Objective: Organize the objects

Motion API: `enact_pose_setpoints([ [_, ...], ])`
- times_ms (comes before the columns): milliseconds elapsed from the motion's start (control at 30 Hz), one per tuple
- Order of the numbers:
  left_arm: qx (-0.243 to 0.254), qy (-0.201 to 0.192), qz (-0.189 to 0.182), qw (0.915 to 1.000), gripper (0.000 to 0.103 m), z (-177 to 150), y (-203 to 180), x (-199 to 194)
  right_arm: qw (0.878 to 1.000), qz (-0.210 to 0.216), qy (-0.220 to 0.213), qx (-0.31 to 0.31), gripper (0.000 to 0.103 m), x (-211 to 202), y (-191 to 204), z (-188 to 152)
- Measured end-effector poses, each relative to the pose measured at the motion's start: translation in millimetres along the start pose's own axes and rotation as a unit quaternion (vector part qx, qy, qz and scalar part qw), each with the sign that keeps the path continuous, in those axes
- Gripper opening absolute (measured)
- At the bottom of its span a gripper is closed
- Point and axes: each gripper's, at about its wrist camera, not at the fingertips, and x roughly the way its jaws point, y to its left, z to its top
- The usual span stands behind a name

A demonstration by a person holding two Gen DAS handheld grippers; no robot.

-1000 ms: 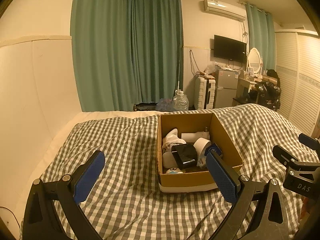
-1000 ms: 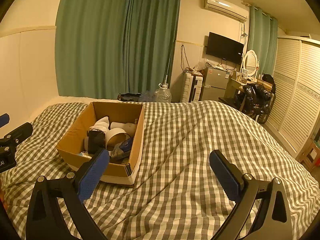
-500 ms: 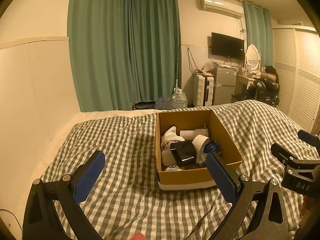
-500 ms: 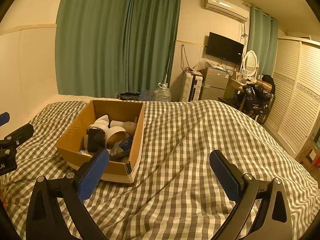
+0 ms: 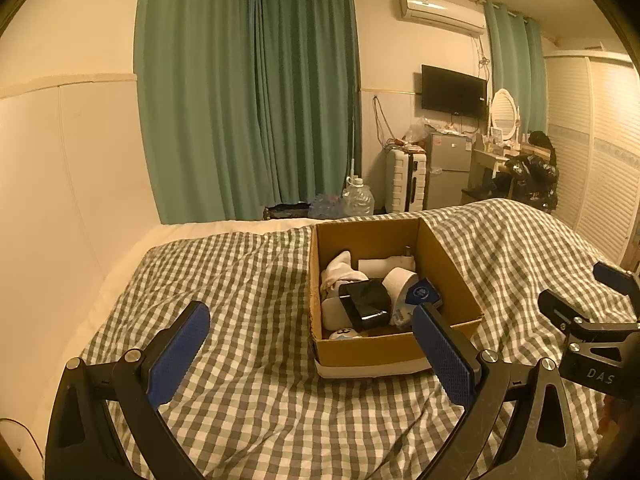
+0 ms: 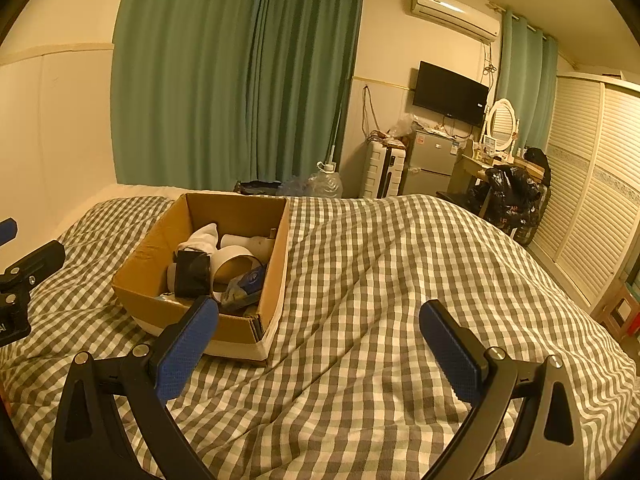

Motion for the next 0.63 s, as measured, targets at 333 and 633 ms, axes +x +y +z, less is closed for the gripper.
enact_pose_setpoints([
  [333,0.002,-0.003,0.003,1.0000,0.103,0.0,-1.3,-2.0,1.000,0.001,0.004,-0.002,0.101,1.8,1.8,-1.9],
  [633,0.000,-0.005,0.007,1.0000,0.103,-0.5,0.3,-0.5,1.000,0.001,0.008,-0.005,0.101,2.8,4.7,-3.9],
])
